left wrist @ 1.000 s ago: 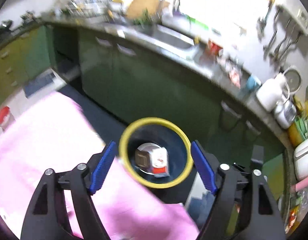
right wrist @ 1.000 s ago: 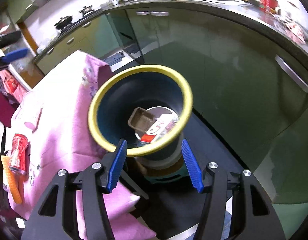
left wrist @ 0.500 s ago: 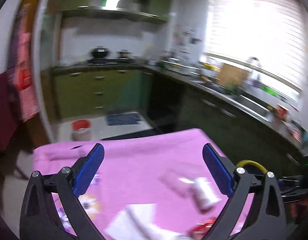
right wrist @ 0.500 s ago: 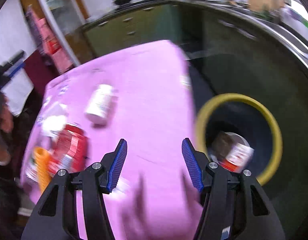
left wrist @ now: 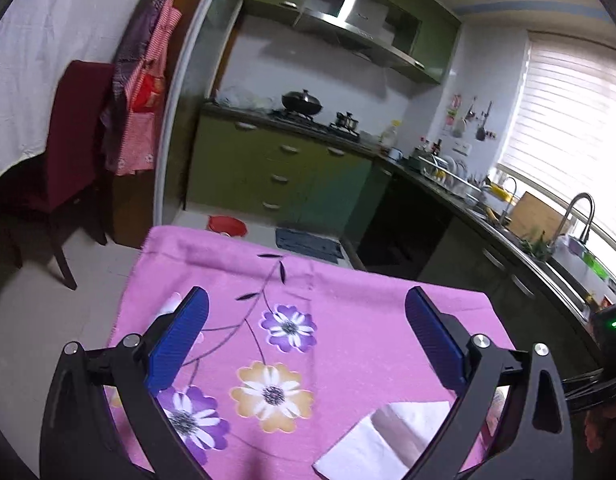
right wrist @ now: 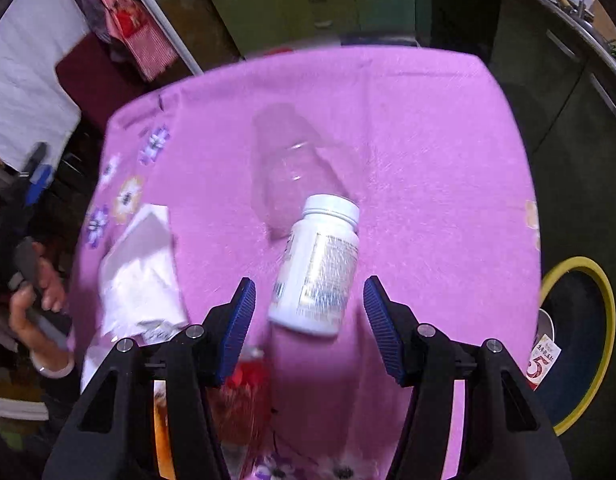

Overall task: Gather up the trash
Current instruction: 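Grasp the white pill bottle with the right gripper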

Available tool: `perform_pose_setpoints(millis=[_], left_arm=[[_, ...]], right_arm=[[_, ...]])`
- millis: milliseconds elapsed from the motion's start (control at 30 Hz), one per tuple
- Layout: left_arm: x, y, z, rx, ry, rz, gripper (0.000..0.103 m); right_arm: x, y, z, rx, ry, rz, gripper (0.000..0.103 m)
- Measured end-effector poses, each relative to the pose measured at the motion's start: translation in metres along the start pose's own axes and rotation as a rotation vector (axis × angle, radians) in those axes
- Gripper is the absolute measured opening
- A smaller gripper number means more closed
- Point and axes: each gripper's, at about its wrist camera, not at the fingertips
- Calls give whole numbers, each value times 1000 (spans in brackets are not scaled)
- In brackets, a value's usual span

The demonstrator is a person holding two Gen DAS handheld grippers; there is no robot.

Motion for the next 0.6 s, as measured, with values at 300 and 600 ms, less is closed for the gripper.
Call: perform_pose_setpoints(millis=[300, 600], left_arm=[[6, 3, 4, 3, 26, -20, 94], [10, 6, 8, 3, 34, -36, 94]], right_arm=[[-14, 41, -2, 61, 21, -58, 56], [-17, 52, -2, 53, 41, -81, 50]])
Point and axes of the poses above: each gripper's, at about its wrist camera, not at the fingertips, and y roughly the way its jaws point, z to its right, x to its underside, and after that the axes turned 1 degree about -x, right-handed
